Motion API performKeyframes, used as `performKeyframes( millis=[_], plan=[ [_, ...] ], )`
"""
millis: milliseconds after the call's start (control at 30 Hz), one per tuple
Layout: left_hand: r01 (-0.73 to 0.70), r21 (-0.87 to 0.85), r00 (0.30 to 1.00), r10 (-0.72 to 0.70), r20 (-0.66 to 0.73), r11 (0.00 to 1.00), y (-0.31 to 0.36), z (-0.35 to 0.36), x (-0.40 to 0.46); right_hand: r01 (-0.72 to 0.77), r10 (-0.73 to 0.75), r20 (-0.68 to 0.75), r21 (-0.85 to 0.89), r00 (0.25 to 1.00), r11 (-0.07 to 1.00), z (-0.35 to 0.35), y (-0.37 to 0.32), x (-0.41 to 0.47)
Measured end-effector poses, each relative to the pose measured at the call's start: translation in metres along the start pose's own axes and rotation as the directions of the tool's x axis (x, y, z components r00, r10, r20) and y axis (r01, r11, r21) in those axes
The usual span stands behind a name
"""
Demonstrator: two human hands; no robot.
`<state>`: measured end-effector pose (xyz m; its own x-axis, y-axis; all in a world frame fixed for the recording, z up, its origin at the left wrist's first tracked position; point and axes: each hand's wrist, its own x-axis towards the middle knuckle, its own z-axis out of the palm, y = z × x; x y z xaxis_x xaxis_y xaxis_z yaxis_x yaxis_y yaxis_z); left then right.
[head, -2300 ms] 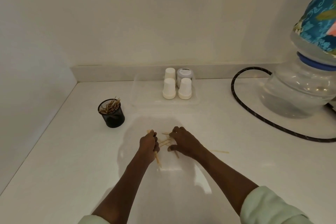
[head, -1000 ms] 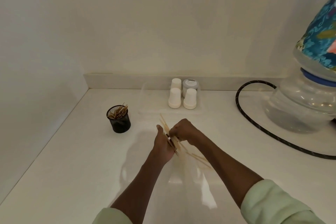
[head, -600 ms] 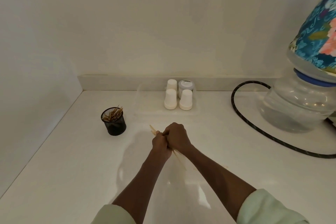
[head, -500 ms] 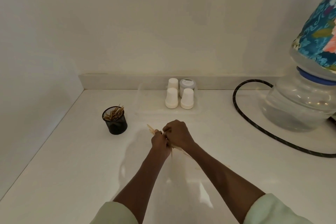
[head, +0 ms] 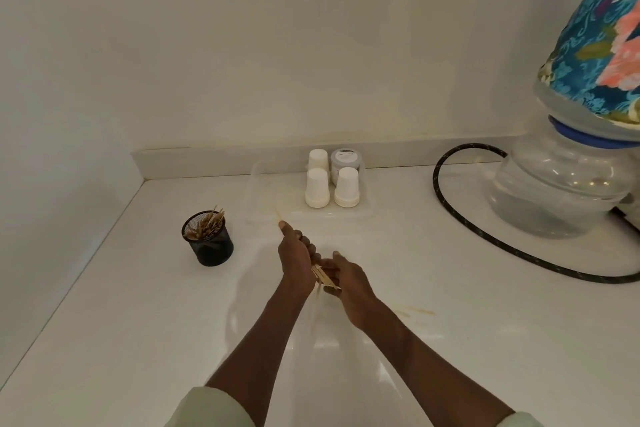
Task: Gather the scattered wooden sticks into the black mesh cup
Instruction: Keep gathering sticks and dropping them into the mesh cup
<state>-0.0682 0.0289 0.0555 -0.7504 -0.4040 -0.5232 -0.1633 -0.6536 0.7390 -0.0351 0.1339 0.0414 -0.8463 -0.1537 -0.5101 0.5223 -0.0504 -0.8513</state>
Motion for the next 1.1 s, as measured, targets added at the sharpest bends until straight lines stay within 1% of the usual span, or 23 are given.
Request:
performKeyframes(
  millis=[67,133,233,300,333,400,467,500,567,633,700,767,833,867,900,933,1000,1067,1100],
  plan=[
    [-0.014,0.066,0.999,0.010,0.053,0.998,0.001,0.001,-0.003,0.044,-0.045,0.044,0.022,0.998,0.999,0.000,-0.002,0.001],
    [0.004,0.133,0.993,-0.020,0.119,0.991,0.001,0.002,-0.005,0.154,-0.153,0.043,-0.015,0.987,0.988,-0.002,-0.014,0.004],
    [0.099,0.215,0.962,-0.149,0.228,0.971,0.000,0.000,-0.009,0.363,-0.358,0.057,-0.152,0.932,0.919,-0.005,-0.049,0.012],
    [0.140,0.278,0.931,-0.222,0.290,0.950,-0.001,-0.001,-0.012,0.456,-0.445,0.099,-0.221,0.890,0.862,-0.006,-0.076,0.017],
    [0.153,0.307,0.914,-0.253,0.319,0.939,0.000,-0.001,-0.013,0.479,-0.464,0.121,-0.265,0.877,0.837,-0.007,-0.089,0.020],
    [0.187,0.343,0.881,-0.311,0.356,0.921,0.001,0.000,-0.014,0.471,-0.440,0.177,-0.441,0.880,0.764,-0.008,-0.110,0.026],
    [0.223,0.346,0.856,-0.352,0.377,0.912,0.004,0.001,-0.014,0.417,-0.333,0.252,-0.601,0.909,0.682,-0.011,-0.119,0.032],
    [0.236,0.336,0.850,-0.361,0.383,0.912,0.006,0.002,-0.013,0.406,-0.284,0.289,-0.626,0.914,0.667,-0.012,-0.118,0.033],
    [0.243,0.308,0.855,-0.353,0.380,0.920,0.010,0.002,-0.012,0.403,-0.237,0.336,-0.615,0.911,0.678,-0.013,-0.111,0.034],
    [0.243,0.289,0.870,-0.340,0.357,0.926,0.011,0.001,-0.010,0.416,-0.252,0.341,-0.601,0.906,0.682,-0.013,-0.101,0.035],
    [0.247,0.287,0.880,-0.339,0.334,0.925,0.011,-0.002,-0.008,0.434,-0.294,0.320,-0.619,0.901,0.655,-0.015,-0.091,0.038],
    [0.236,0.323,0.892,-0.337,0.303,0.917,0.011,-0.006,-0.006,0.449,-0.340,0.298,-0.663,0.892,0.599,-0.026,-0.084,0.040],
    [0.180,0.427,0.914,-0.311,0.261,0.886,0.009,-0.011,-0.004,0.473,-0.352,0.333,-0.745,0.875,0.469,-0.045,-0.077,0.042],
    [0.124,0.512,0.929,-0.281,0.240,0.850,0.008,-0.015,-0.003,0.469,-0.320,0.361,-0.791,0.876,0.392,-0.056,-0.073,0.042],
    [0.057,0.613,0.943,-0.244,0.226,0.788,0.006,-0.019,-0.002,0.448,-0.261,0.376,-0.831,0.889,0.329,-0.067,-0.070,0.041],
    [-0.017,0.718,0.954,-0.204,0.220,0.696,0.004,-0.024,-0.001,0.414,-0.185,0.373,-0.862,0.909,0.293,-0.077,-0.067,0.040],
    [-0.126,0.882,0.970,-0.129,0.205,0.454,0.000,-0.034,0.000,0.340,-0.050,0.338,-0.907,0.940,0.248,-0.093,-0.059,0.035],
    [-0.169,0.963,0.983,-0.034,0.179,0.209,-0.005,-0.042,-0.001,0.284,0.038,0.295,-0.943,0.955,0.175,-0.104,-0.052,0.028],
    [-0.185,0.979,0.983,0.008,0.185,0.087,-0.007,-0.046,-0.002,0.268,0.068,0.276,-0.957,0.959,0.114,-0.109,-0.048,0.025]
  ],
)
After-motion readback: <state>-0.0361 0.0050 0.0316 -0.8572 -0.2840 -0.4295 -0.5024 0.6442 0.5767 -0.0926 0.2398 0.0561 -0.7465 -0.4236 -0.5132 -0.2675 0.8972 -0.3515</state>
